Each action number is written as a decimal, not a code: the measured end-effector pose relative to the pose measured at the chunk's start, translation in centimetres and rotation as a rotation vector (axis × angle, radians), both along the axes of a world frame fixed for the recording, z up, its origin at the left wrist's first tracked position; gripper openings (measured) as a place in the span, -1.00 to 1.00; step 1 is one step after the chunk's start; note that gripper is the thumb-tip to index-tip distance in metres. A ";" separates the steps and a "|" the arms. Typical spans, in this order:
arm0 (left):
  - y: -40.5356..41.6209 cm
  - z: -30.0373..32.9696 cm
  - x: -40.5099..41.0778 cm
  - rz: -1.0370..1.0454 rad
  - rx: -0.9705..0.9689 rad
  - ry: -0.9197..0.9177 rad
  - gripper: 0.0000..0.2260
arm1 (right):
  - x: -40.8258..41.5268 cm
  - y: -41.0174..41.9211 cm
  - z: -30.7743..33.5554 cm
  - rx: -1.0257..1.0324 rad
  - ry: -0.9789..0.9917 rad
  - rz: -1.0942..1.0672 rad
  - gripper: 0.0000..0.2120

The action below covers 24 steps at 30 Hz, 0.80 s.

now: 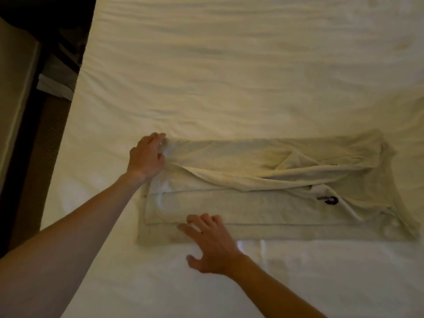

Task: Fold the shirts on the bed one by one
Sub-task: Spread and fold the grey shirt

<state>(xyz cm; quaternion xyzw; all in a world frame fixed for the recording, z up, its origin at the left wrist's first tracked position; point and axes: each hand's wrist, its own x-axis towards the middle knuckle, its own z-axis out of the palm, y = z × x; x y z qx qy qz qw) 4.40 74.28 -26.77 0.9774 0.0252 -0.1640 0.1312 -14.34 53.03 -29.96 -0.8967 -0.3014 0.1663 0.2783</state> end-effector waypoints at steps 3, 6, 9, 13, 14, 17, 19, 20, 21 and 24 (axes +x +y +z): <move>0.7 -0.9 1.9 -0.094 0.182 0.181 -0.53 | -0.6 5.5 -0.6 -0.208 0.056 -0.043 -0.18; 1.0 -1.0 3.0 -0.097 0.304 0.196 -0.61 | 0.0 8.3 0.1 -0.268 0.030 -0.198 -0.50; 0.9 -0.3 3.2 -0.055 0.165 0.159 -0.77 | 0.5 8.6 -0.1 -0.074 0.177 -0.352 -0.76; -0.2 2.2 4.1 0.111 -0.063 0.145 -0.59 | 1.2 7.1 1.1 0.331 0.392 -0.574 -0.80; -1.1 3.0 4.5 0.114 -0.087 0.152 -0.60 | 1.2 6.4 1.7 0.475 0.448 -0.675 -0.83; -5.1 5.0 5.7 0.066 -0.136 0.170 -0.60 | 0.4 3.5 2.6 0.768 0.591 -0.999 -0.88; -8.8 5.7 6.2 0.030 -0.171 0.168 -0.58 | -0.6 1.2 2.6 0.919 0.642 -1.191 -0.87; -10.9 5.8 6.4 0.033 -0.195 0.169 -0.61 | -1.2 0.1 2.5 0.980 0.665 -1.307 -0.85; -13.1 5.9 6.5 0.046 -0.231 0.180 -0.65 | -1.8 -1.2 2.4 1.023 0.686 -1.437 -0.85; -18.6 5.6 6.2 0.129 -0.386 0.272 -0.65 | -3.3 -4.6 1.3 1.069 0.755 -1.731 -0.83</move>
